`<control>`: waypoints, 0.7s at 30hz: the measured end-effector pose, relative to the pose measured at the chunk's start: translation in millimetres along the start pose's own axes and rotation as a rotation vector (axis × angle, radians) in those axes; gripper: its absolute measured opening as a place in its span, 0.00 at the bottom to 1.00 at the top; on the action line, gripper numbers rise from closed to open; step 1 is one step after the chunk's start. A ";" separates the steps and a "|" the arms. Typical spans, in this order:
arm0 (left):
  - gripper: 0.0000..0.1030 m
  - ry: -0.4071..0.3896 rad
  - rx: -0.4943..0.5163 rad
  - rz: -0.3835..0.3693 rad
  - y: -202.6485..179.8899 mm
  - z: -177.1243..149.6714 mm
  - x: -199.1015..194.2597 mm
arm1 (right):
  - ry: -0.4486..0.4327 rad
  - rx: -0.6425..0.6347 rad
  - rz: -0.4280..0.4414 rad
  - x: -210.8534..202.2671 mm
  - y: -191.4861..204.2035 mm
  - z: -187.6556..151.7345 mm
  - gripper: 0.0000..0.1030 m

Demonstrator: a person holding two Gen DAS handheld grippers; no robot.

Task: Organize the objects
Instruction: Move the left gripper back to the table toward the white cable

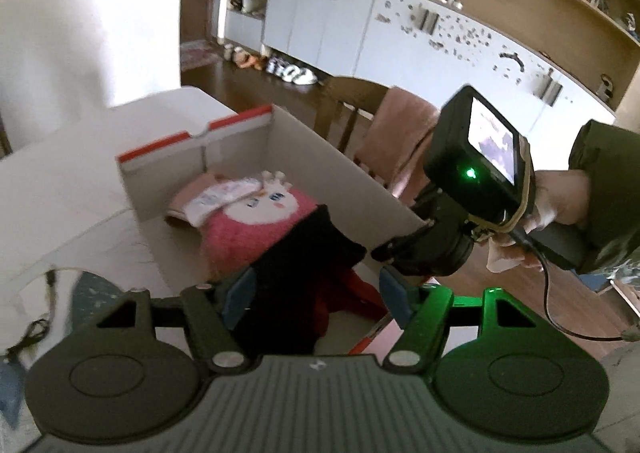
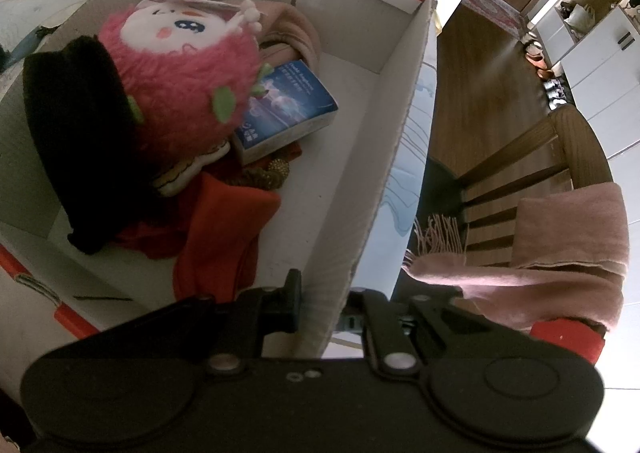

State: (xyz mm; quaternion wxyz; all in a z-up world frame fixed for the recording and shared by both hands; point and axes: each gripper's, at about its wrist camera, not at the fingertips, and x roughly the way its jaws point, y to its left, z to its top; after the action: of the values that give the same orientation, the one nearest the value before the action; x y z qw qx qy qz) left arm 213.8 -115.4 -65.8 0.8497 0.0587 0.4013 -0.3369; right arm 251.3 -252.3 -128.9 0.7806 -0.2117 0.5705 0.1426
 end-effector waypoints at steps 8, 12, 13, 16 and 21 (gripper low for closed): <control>0.80 -0.056 -0.087 0.138 36.6 -16.8 -42.8 | 0.003 0.004 0.009 -0.6 -2.2 -0.4 0.10; 0.83 -0.064 -0.142 0.235 63.1 -34.5 -62.1 | 0.004 0.007 0.010 -0.2 -2.8 -0.3 0.10; 0.83 -0.063 -0.157 0.258 70.0 -39.5 -66.4 | 0.005 0.008 0.011 0.3 -3.0 -0.7 0.10; 0.84 -0.051 -0.203 0.345 92.1 -56.3 -76.6 | 0.007 0.006 0.011 0.4 -3.5 -0.5 0.10; 0.88 -0.026 -0.292 0.440 125.4 -83.5 -90.5 | 0.010 0.006 0.013 1.1 -3.9 -0.9 0.10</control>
State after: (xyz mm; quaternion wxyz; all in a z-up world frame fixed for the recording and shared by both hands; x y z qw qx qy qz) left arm 197.0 59.1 -77.9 0.9071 0.0169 0.4121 -0.0836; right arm 252.6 -256.2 -129.5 0.7776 -0.2063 0.5760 0.1447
